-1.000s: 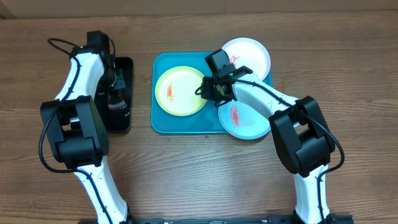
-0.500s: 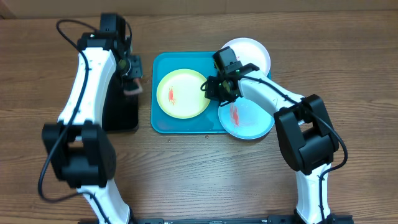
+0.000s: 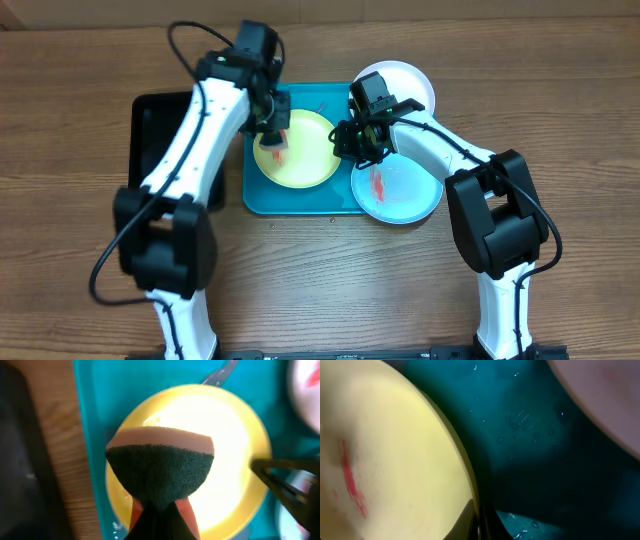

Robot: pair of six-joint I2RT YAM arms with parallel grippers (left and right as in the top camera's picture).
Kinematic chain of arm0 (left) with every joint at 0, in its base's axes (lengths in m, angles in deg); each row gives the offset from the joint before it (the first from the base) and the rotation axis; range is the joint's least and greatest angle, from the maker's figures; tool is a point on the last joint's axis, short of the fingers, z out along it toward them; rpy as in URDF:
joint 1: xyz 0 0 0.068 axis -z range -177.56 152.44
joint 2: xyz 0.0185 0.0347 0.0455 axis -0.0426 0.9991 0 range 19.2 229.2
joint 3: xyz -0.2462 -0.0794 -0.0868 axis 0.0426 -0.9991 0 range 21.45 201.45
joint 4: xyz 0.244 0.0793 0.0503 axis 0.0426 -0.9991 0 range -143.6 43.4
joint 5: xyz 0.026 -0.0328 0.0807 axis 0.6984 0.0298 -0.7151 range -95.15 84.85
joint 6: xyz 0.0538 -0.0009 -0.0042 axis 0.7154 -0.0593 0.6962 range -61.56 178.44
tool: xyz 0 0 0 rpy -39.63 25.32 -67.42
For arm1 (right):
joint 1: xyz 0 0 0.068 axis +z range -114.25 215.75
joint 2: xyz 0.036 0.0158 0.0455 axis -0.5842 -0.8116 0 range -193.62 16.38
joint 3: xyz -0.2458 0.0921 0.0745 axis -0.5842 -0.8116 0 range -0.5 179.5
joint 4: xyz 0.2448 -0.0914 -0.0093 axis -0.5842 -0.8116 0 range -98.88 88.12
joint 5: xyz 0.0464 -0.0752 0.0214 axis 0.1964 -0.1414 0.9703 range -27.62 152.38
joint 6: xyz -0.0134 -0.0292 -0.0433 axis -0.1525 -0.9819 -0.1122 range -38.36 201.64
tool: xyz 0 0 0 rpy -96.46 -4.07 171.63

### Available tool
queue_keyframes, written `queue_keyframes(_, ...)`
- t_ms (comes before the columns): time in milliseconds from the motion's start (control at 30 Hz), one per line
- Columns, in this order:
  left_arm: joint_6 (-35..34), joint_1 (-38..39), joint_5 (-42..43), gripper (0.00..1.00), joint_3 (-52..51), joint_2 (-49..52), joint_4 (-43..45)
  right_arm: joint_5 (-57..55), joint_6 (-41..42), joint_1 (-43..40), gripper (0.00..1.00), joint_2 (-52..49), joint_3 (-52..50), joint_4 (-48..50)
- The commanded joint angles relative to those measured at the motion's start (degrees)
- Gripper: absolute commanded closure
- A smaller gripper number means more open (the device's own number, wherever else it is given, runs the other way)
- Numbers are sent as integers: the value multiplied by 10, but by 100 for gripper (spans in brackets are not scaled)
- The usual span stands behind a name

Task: Clean dirty plates on tray and stack at the side
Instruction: 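Lift the sponge with the left gripper onto the yellow plate, then scrub the yellow plate with the sponge while right gripper holds it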

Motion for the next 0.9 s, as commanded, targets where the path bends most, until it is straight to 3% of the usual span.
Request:
queue_keyframes(0,-31,3,-12,96,3,47,2,10,-5,2,96,-3,13,1)
queue_keyframes(167,-74,15,-45,96,3,101,5,10,-5,2,96,-3,13,1)
queue_keyframes(367,-76,33,-39,96,3,126,2,9,-5,2,96,-3,13,1)
queue_keyframes(567,88,43,207,96,3,124,2,9,-5,2,96,-3,13,1)
queue_keyframes(633,106,38,250,96,3,124,2,9,-5,2,96,-3,13,1)
queue_keyframes(733,78,30,214,96,3,124,7,9,-5,2,96,-4,13,0)
queue_keyframes(867,-14,20,48,96,3,124,6,9,-5,2,96,-3,13,0)
